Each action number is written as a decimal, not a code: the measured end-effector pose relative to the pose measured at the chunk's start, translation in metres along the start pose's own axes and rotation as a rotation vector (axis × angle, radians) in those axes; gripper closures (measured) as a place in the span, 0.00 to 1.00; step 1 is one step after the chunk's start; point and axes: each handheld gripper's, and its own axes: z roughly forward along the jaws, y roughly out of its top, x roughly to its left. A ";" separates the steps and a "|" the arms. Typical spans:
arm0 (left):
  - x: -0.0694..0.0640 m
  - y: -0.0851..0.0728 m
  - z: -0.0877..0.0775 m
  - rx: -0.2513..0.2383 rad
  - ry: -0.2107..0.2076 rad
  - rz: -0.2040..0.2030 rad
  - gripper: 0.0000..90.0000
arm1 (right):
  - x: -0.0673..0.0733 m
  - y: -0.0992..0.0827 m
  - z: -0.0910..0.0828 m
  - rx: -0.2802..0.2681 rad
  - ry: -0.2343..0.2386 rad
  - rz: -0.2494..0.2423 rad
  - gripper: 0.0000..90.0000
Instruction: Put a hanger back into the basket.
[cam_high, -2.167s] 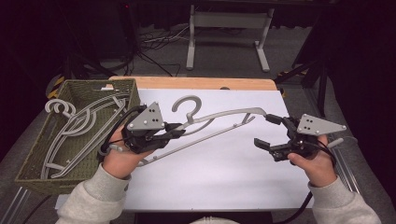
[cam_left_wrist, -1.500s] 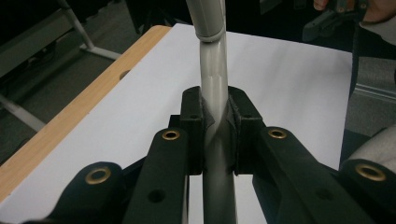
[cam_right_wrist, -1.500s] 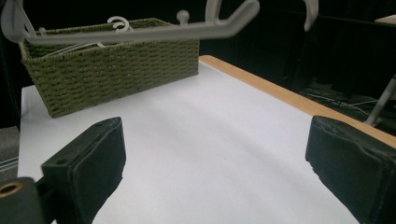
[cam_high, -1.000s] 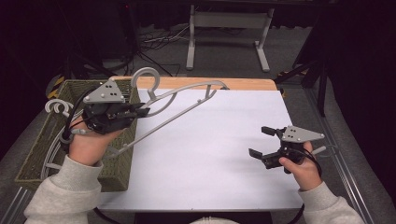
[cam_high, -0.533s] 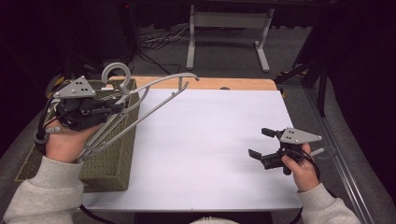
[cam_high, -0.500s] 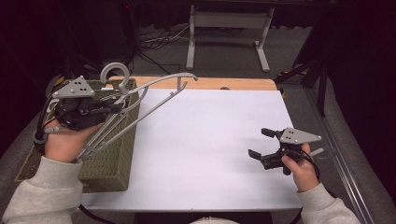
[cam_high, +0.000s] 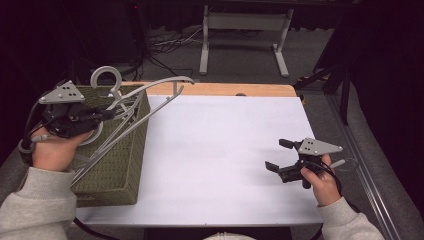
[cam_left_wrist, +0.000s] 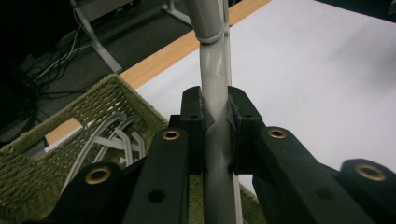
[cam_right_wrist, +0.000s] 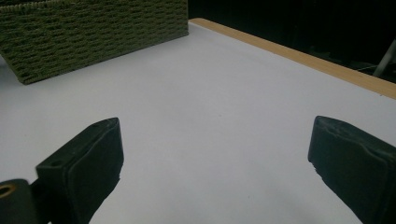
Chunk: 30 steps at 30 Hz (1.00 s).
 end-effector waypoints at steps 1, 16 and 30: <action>0.001 -0.001 0.000 -0.003 0.003 -0.007 0.88 | 0.000 0.000 0.000 0.001 0.000 0.001 0.04; 0.034 -0.038 -0.013 0.022 0.101 -0.076 0.88 | 0.000 -0.002 0.002 0.004 0.013 0.013 0.04; 0.061 -0.061 -0.013 0.035 0.208 -0.181 0.88 | 0.001 -0.003 0.004 0.009 0.020 0.015 0.04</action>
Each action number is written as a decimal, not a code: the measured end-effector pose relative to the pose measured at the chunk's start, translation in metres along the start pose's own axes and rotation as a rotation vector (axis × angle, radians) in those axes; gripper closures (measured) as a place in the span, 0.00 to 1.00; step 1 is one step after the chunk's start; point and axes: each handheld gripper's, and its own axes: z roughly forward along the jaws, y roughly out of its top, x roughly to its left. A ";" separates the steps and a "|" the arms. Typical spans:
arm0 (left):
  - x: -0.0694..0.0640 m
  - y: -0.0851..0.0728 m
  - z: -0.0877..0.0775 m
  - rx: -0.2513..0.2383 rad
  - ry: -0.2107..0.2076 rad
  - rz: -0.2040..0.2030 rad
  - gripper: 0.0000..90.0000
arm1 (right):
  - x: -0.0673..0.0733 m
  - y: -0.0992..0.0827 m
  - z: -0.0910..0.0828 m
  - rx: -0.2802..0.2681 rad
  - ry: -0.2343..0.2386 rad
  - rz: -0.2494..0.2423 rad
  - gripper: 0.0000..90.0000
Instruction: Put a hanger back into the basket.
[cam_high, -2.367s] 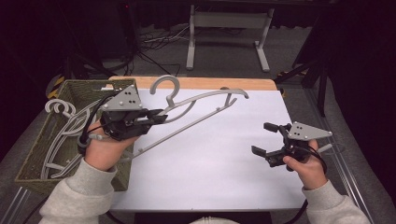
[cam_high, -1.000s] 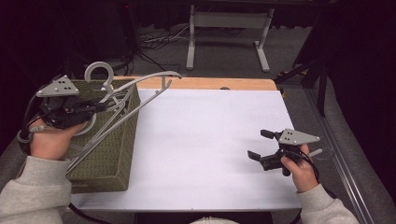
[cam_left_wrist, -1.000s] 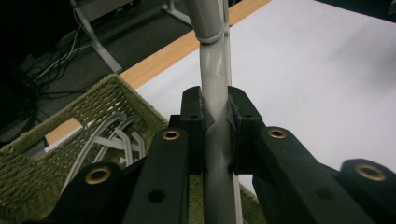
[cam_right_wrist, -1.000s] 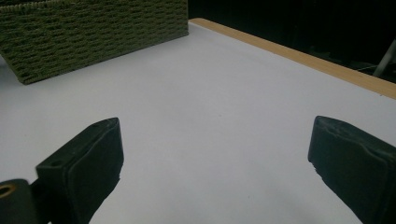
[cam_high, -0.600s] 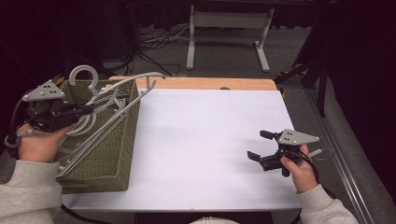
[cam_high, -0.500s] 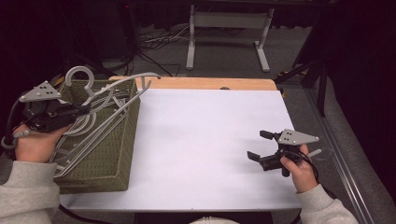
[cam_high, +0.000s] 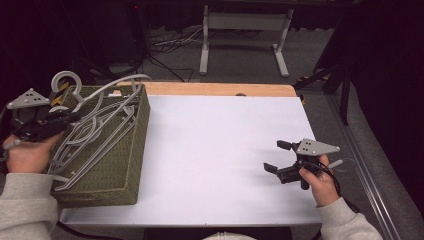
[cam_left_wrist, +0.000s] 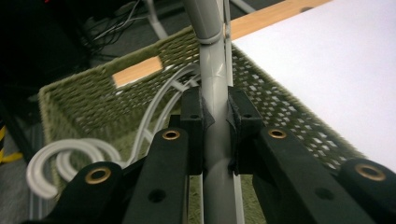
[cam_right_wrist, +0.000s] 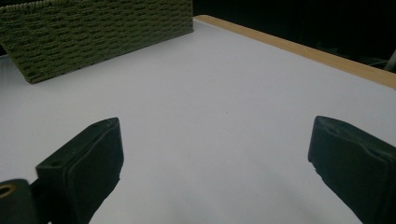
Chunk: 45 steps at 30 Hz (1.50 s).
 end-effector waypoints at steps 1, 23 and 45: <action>0.000 0.000 0.000 0.000 0.000 0.000 0.88 | 0.000 0.000 0.000 -0.001 0.002 0.000 0.04; 0.013 -0.028 0.013 0.062 0.005 -0.031 0.88 | 0.003 -0.002 0.003 0.005 0.018 0.003 0.04; 0.015 -0.046 0.021 0.136 0.070 -0.042 0.84 | 0.004 -0.003 0.007 0.009 0.029 -0.001 0.04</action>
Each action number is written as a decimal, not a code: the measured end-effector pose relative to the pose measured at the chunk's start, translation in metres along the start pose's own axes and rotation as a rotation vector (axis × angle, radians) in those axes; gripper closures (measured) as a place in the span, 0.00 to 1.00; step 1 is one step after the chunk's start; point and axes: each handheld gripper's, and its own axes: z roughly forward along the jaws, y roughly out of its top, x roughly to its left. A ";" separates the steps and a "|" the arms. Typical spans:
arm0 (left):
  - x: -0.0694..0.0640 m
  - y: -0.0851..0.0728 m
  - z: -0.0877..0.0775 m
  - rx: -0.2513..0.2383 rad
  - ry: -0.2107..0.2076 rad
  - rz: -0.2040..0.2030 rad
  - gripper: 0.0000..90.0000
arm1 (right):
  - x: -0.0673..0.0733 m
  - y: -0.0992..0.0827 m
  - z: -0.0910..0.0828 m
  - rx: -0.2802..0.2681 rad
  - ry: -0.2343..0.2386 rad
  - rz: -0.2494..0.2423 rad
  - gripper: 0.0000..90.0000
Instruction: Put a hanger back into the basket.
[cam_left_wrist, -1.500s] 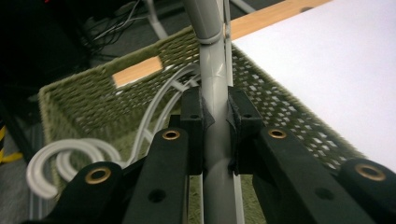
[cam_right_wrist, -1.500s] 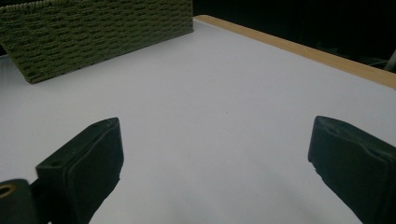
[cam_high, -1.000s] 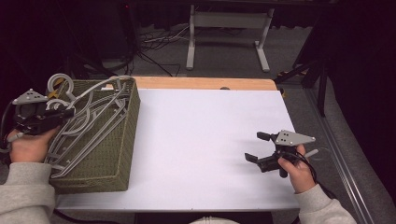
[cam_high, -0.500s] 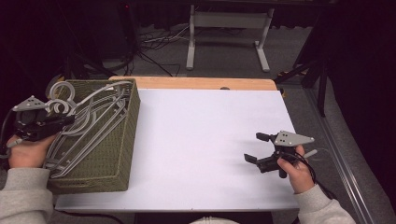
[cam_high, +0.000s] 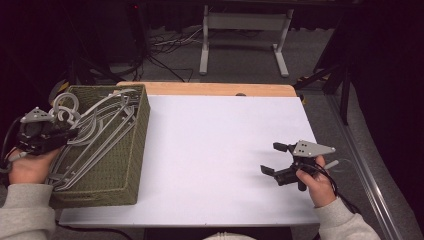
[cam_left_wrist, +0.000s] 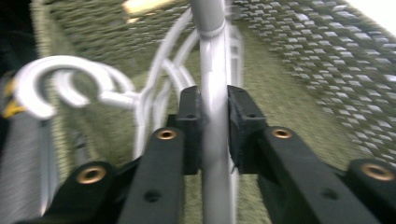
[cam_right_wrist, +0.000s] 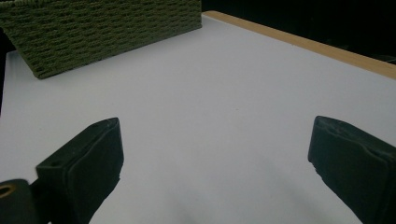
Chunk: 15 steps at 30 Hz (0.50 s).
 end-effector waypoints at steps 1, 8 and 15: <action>0.002 0.000 0.000 -0.010 0.006 -0.010 0.83 | 0.000 0.000 0.000 0.001 0.000 0.000 0.04; 0.006 -0.003 -0.007 -0.060 0.021 -0.053 0.77 | -0.001 0.000 -0.001 0.002 -0.002 0.004 0.04; -0.024 0.009 -0.022 -0.182 -0.103 -0.002 0.67 | -0.001 0.000 0.001 -0.001 -0.004 0.002 0.04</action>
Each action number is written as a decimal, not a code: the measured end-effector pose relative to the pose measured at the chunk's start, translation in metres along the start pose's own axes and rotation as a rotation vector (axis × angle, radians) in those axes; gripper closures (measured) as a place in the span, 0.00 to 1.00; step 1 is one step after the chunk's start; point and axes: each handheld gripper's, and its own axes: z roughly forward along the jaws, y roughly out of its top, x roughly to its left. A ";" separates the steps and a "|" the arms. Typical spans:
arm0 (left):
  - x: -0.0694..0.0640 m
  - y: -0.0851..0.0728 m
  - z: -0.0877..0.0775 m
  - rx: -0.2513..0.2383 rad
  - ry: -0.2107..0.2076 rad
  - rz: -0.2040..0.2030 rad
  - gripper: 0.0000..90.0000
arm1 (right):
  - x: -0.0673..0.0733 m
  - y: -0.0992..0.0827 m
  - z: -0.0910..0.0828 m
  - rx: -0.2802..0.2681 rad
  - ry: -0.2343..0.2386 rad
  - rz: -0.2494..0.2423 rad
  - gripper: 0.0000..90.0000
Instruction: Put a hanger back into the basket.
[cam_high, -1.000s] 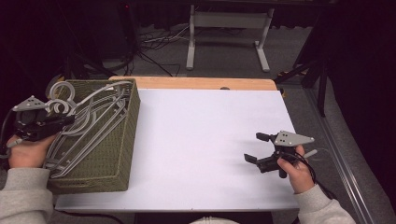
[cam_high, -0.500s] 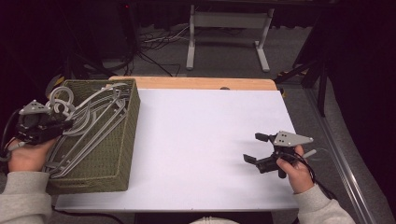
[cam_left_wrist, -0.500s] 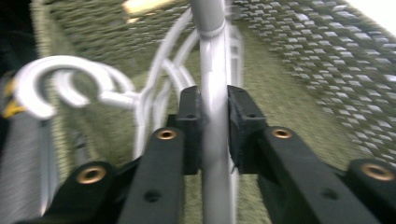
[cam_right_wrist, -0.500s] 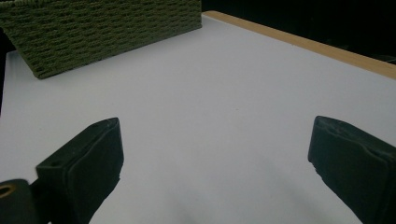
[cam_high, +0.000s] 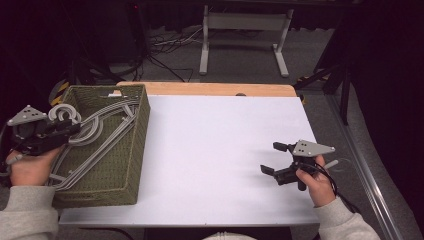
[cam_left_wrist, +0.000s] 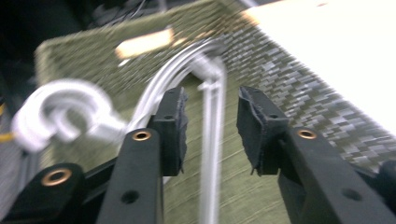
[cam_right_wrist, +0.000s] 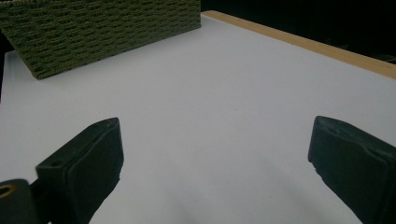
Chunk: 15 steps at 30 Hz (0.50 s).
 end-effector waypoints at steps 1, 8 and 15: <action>-0.006 0.003 -0.001 -0.013 -0.016 0.009 0.64 | 0.000 0.000 0.000 0.000 0.000 0.002 0.04; -0.051 0.016 0.003 -0.082 -0.139 0.055 0.51 | -0.001 0.002 -0.001 -0.010 -0.004 0.002 0.04; -0.086 0.013 0.012 -0.145 -0.233 0.055 0.37 | -0.003 0.003 -0.006 -0.031 -0.015 0.006 0.04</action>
